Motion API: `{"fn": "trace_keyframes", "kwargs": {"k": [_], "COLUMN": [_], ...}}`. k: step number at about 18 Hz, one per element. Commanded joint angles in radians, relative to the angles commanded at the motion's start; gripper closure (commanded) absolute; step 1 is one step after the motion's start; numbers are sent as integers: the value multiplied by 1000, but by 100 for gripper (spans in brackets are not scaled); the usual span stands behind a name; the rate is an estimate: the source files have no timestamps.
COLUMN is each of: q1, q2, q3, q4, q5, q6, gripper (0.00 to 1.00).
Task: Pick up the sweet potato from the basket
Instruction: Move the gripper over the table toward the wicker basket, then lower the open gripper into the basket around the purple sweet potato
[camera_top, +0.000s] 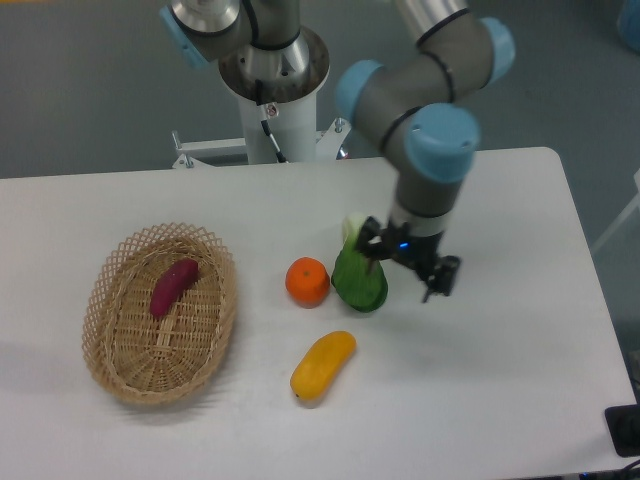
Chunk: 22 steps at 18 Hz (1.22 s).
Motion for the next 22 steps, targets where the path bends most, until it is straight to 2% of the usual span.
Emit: {"fn": "trace_keyframes", "kwargs": {"k": [5, 13, 16, 19, 22], "q1": [-117, -298, -351, -385, -399], "q2": [24, 26, 8, -38, -61], "q3": [-54, -87, -95, -86, -89], "q4": [3, 11, 23, 26, 64], "q5": [2, 5, 8, 8, 9], "q6": [-136, -385, -443, -494, -508], "gripper": [0, 0, 0, 0, 0]}}
